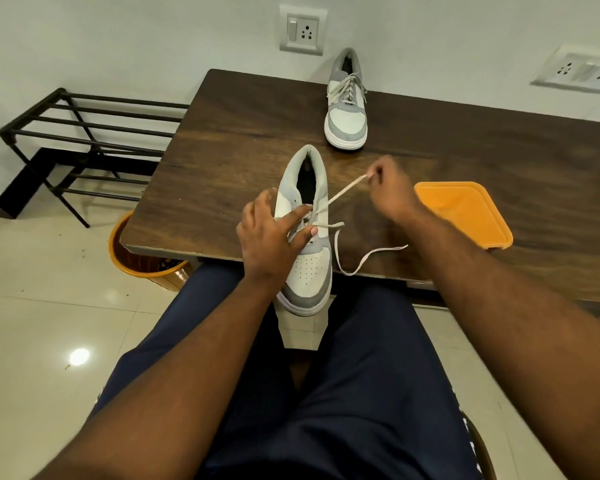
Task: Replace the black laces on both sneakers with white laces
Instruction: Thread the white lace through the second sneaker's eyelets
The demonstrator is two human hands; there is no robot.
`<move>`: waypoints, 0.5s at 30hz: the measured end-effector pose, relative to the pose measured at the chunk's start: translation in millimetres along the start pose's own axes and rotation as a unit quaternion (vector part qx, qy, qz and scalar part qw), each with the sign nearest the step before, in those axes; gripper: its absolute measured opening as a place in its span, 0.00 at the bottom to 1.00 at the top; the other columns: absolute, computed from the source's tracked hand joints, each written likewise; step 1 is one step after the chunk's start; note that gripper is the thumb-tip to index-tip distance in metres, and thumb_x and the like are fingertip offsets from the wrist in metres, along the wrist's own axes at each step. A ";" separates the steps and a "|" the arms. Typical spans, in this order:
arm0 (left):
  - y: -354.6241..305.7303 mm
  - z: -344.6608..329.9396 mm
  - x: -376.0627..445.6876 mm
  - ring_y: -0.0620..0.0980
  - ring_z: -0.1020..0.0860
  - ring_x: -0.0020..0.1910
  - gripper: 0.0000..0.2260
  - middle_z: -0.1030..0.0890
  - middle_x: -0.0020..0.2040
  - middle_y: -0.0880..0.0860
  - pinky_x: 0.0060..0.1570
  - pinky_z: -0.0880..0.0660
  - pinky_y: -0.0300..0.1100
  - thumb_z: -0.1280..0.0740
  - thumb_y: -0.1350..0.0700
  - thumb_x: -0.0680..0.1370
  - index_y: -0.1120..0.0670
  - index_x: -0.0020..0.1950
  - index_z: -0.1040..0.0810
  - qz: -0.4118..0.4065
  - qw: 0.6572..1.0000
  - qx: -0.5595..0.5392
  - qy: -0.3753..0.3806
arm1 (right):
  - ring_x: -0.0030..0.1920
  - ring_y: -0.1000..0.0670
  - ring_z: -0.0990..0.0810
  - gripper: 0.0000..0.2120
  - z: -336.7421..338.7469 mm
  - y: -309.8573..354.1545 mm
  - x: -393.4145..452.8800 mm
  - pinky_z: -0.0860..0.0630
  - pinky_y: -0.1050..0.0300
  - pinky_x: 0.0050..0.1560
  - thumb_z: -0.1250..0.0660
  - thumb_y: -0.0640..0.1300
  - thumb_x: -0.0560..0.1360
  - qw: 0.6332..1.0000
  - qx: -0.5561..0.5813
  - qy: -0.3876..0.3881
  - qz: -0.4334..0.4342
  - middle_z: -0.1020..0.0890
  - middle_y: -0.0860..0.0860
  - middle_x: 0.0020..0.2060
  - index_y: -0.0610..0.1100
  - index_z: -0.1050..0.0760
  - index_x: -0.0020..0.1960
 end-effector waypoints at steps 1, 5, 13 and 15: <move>1.9 -3.6 -1.0 0.62 0.29 0.65 0.17 0.27 0.67 0.59 0.54 0.29 0.58 0.28 0.41 0.72 0.42 0.59 0.19 0.001 1.000 -0.014 0.000 | 0.41 0.51 0.28 0.06 13.3 -1.5 9.8 0.29 0.58 0.44 0.45 0.38 0.80 0.995 0.047 -0.086 -0.029 0.25 0.50 0.42 0.46 0.31 0.51; 5.0 -12.7 -4.7 0.62 0.28 0.67 0.19 0.27 0.69 0.59 0.60 0.27 0.61 0.34 0.41 0.76 0.47 0.63 0.20 -0.002 0.995 -0.095 0.038 | 0.27 0.54 0.29 0.08 22.3 3.6 17.9 0.33 0.61 0.25 0.48 0.40 0.81 0.873 0.385 -0.204 -0.220 0.27 0.51 0.35 0.49 0.31 0.48; 1.4 -6.6 -7.4 0.57 0.25 0.67 0.21 0.24 0.67 0.60 0.63 0.27 0.52 0.31 0.45 0.75 0.49 0.66 0.22 0.044 0.981 -0.179 0.064 | 0.30 0.52 0.24 0.11 -65.3 10.0 -56.7 0.27 0.58 0.28 0.39 0.43 0.81 0.909 0.369 -0.044 -0.190 0.21 0.46 0.45 0.47 0.31 0.63; 0.0 -7.1 -8.6 0.55 0.26 0.68 0.22 0.23 0.67 0.59 0.63 0.27 0.50 0.33 0.42 0.75 0.48 0.67 0.22 0.051 0.979 -0.183 0.070 | 0.35 0.52 0.22 0.05 -70.9 9.1 -61.0 0.25 0.58 0.35 0.36 0.39 0.79 0.960 0.263 -0.020 -0.090 0.20 0.48 0.42 0.44 0.25 0.54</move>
Point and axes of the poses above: each hand's wrist, its own x-axis towards the middle knuckle, its own z-axis out of the back of the hand, y = z × x, the point moved 2 cm from there along x, towards the middle knuckle
